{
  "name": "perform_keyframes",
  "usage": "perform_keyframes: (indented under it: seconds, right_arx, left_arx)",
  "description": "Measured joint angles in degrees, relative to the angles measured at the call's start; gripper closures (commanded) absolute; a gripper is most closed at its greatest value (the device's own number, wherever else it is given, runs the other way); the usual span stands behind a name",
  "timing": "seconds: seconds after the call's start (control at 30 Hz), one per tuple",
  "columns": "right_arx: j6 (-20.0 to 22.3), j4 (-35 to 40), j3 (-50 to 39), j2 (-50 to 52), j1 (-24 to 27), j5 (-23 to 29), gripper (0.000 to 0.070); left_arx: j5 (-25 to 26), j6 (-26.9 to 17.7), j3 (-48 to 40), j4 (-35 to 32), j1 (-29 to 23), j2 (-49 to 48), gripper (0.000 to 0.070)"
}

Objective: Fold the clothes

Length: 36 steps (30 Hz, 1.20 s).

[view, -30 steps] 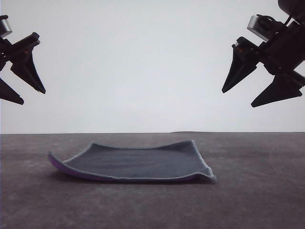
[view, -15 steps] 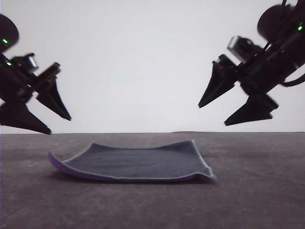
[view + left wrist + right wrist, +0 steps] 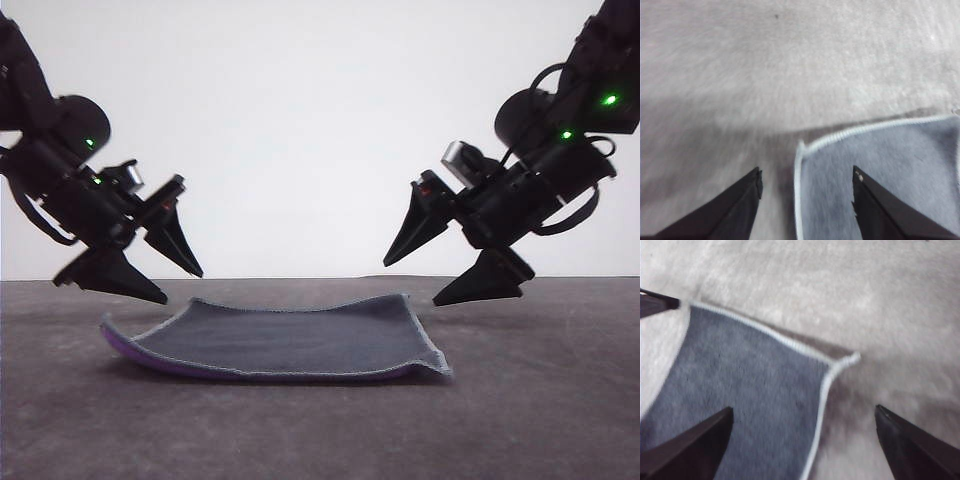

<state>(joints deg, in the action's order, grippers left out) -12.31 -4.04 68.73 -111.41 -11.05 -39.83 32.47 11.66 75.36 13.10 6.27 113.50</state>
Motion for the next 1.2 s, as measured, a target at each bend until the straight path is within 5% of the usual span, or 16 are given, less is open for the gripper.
perform_keyframes:
  seconds: [0.3,0.63,0.97,1.13,1.2]
  right_arx:
    - [-2.03,1.83,2.23,-4.17,-1.19,-1.12,0.0131]
    - [-2.57,4.25,2.27,-4.52,-2.89,-0.70,0.0266]
    - [-3.17,4.99,2.27,-4.53,-2.78,-0.60,0.0318]
    - [-3.19,4.90,2.27,-4.56,-2.78,0.69,0.0621]
    - [-3.19,4.90,2.27,-4.57,-2.78,0.84,0.0690]
  left_arx:
    - [0.50,0.02,2.81,0.19,2.12,3.97,0.0351]
    - [0.61,0.02,2.81,0.40,3.01,3.97,0.0351]
    - [0.69,0.02,2.81,0.46,3.03,3.97,0.0357]
    - [0.72,0.03,2.81,1.23,3.07,4.01,0.0663]
    - [0.72,0.07,2.81,1.55,3.17,4.09,0.0700]
